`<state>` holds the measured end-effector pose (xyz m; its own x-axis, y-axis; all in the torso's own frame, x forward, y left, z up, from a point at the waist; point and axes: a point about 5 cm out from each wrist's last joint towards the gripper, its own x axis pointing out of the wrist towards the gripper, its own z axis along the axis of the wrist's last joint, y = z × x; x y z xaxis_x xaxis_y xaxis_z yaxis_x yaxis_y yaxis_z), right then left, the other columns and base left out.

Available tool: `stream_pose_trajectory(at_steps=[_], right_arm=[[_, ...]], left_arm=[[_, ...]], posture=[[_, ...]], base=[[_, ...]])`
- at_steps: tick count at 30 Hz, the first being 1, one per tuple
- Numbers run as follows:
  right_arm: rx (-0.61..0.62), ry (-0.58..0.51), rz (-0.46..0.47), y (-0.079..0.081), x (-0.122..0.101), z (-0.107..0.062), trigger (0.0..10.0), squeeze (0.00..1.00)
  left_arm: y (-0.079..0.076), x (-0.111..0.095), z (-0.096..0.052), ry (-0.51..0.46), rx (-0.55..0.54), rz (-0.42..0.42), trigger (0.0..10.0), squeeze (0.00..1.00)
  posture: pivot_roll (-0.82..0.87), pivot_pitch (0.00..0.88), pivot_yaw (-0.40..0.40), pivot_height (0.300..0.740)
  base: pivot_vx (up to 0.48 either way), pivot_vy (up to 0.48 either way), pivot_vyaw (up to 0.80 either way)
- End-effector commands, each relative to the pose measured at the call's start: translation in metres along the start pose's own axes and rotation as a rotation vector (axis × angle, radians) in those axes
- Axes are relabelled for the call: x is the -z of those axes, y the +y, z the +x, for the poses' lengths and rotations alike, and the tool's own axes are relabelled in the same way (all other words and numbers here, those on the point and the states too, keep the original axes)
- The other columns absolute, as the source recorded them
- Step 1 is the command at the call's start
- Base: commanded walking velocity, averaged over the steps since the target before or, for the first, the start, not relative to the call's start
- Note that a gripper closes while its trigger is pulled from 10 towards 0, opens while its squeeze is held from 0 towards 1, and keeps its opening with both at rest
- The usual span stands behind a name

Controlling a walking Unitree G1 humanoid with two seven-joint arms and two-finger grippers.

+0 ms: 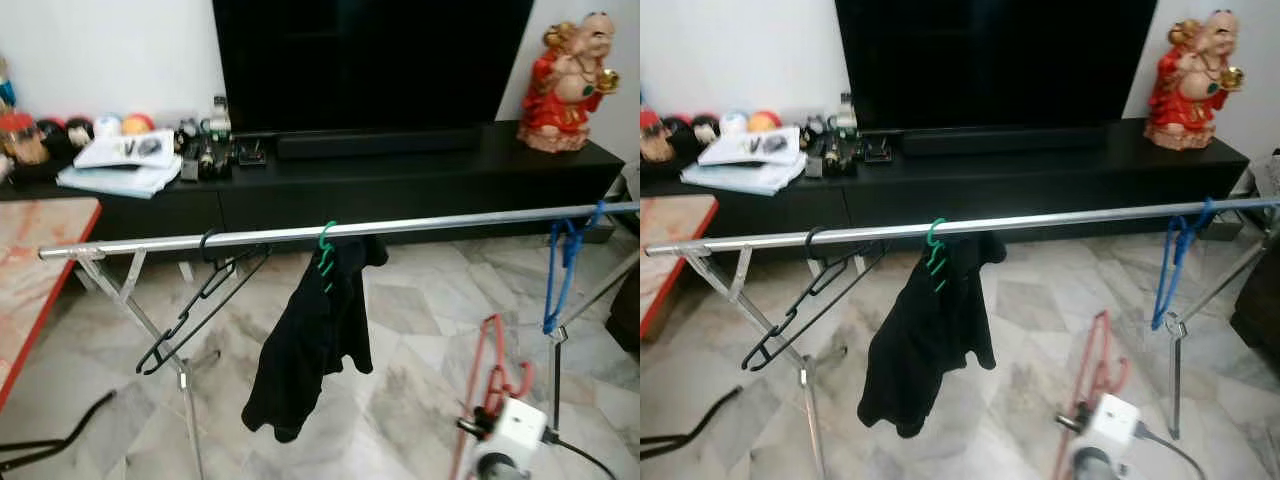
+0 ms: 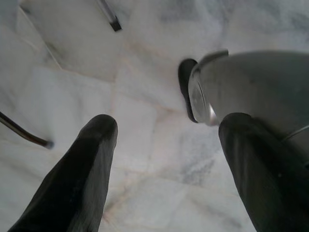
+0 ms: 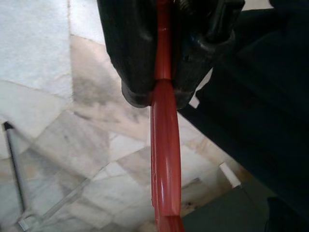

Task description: Hang hanger

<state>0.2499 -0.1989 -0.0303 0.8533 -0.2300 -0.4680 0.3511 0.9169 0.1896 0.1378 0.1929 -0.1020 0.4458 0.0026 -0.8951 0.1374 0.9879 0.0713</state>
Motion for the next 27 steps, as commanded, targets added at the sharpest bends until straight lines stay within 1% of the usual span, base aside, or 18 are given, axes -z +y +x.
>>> stream_pose_trajectory(at_steps=[1,3,5,9,13,19,24,25,27], right_arm=[[0.023,0.002,-0.018,-0.011,-0.002,0.0,10.0,0.0],[0.019,0.002,-0.021,-0.01,-0.003,0.001,10.0,0.0],[0.014,-0.005,-0.027,-0.009,-0.006,0.002,10.0,0.0],[0.008,-0.023,-0.04,-0.006,-0.011,0.004,10.0,0.0],[-0.003,-0.052,-0.056,-0.004,-0.021,0.008,10.0,0.0],[-0.018,-0.082,-0.074,0.003,-0.038,0.015,10.0,0.0],[-0.015,-0.117,-0.123,0.007,-0.063,0.025,10.0,0.0],[-0.015,-0.117,-0.123,0.007,-0.063,0.025,10.0,0.0],[-0.012,-0.14,-0.144,0.01,-0.079,0.03,10.0,0.0]], left_arm=[[-0.012,0.006,0.0,0.024,0.023,0.004,10.0,0.0],[-0.013,0.005,0.001,0.023,0.024,0.004,10.0,0.0],[-0.007,0.007,0.0,0.025,0.017,0.003,10.0,0.0],[-0.004,0.007,-0.001,0.027,0.014,0.004,10.0,0.0],[-0.003,0.007,-0.001,0.027,0.014,0.007,10.0,0.0],[-0.003,0.008,-0.001,0.024,0.02,0.006,10.0,0.0],[-0.003,0.008,-0.001,0.027,0.021,0.009,10.0,0.0],[-0.003,0.008,-0.001,0.027,0.021,0.009,10.0,0.0],[-0.003,0.008,-0.001,0.027,0.022,0.01,10.0,0.0]], posture=[[0.07,0.055,0.007,0.74],[0.07,0.055,0.007,0.74],[0.07,0.055,0.007,0.74],[0.07,0.054,0.008,0.74],[0.07,0.053,0.009,0.74],[0.08,0.052,0.01,0.74],[0.08,0.051,0.01,0.74],[0.08,0.051,0.01,0.74],[0.08,0.049,0.014,0.74]], base=[[0.315,0.0,0.0],[0.319,0.0,0.0],[0.317,0.0,0.0],[0.317,0.0,0.0],[0.289,0.0,0.0],[0.0,0.0,0.0],[0.0,0.0,0.0],[0.0,0.0,0.0],[0.0,0.0,0.0]])
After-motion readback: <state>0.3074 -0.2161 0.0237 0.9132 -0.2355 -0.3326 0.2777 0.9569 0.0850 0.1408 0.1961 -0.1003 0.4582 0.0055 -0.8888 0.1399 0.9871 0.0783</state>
